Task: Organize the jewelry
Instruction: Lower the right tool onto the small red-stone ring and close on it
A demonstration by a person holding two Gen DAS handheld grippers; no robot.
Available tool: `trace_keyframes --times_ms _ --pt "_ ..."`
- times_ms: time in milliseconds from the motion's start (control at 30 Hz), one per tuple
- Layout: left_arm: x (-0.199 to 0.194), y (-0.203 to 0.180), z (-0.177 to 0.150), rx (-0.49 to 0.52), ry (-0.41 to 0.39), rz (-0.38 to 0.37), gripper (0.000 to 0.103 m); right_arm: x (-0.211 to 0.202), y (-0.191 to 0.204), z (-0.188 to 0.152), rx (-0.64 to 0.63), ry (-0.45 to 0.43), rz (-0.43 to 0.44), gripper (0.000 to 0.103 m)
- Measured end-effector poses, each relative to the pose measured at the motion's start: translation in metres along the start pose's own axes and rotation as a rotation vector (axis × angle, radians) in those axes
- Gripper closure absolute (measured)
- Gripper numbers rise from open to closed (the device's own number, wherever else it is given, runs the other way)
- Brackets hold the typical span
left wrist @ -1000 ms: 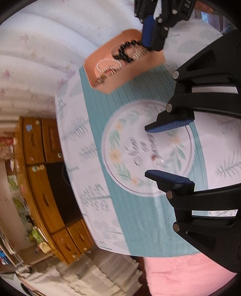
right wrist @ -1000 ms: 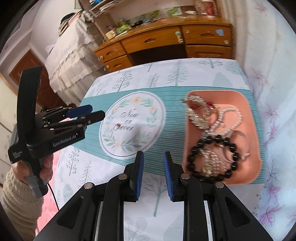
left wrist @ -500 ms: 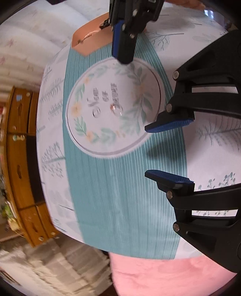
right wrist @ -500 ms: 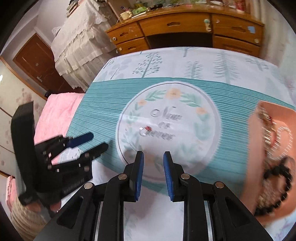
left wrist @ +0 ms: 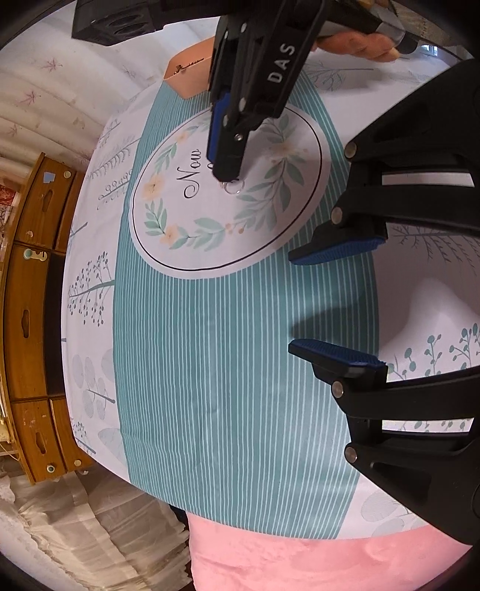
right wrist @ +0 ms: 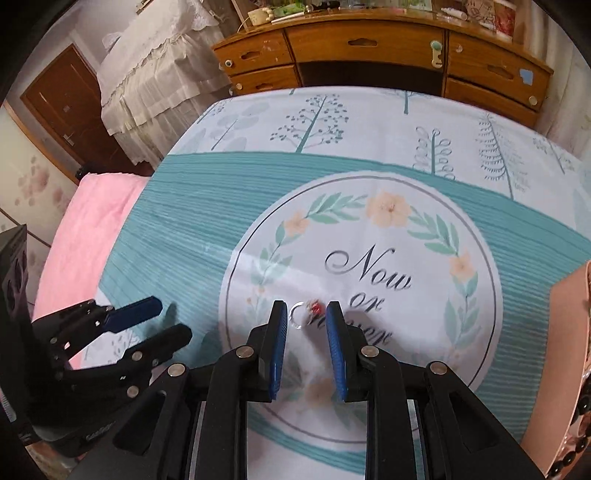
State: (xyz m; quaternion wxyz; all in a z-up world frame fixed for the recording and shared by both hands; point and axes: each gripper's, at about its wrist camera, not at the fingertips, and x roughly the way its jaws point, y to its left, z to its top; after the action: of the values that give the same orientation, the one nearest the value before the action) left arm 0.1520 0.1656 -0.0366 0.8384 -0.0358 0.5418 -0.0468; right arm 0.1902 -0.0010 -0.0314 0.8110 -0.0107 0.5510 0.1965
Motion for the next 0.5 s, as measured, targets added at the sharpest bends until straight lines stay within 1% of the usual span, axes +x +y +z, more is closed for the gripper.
trace_keyframes --times_ms 100,267,333,400,433,500 --pt "0.003 -0.002 0.000 0.004 0.007 -0.012 0.065 0.003 0.000 0.001 -0.013 0.000 -0.007 0.081" --pt "0.007 -0.004 0.002 0.004 0.008 -0.011 0.065 0.008 -0.002 -0.001 -0.020 0.005 -0.019 0.081" --pt "0.008 -0.004 0.002 0.003 0.006 -0.009 0.065 0.010 -0.003 -0.001 -0.023 0.003 -0.013 0.090" --pt "0.009 -0.006 0.003 0.003 0.008 -0.006 0.065 0.011 -0.003 0.000 -0.025 -0.002 -0.020 0.094" --pt "0.009 -0.006 0.004 0.003 0.009 -0.003 0.065 0.011 -0.004 0.000 -0.022 0.000 -0.009 0.095" --pt "0.009 -0.007 0.004 0.002 0.012 -0.002 0.065 0.011 -0.006 -0.001 -0.009 0.003 0.007 0.095"
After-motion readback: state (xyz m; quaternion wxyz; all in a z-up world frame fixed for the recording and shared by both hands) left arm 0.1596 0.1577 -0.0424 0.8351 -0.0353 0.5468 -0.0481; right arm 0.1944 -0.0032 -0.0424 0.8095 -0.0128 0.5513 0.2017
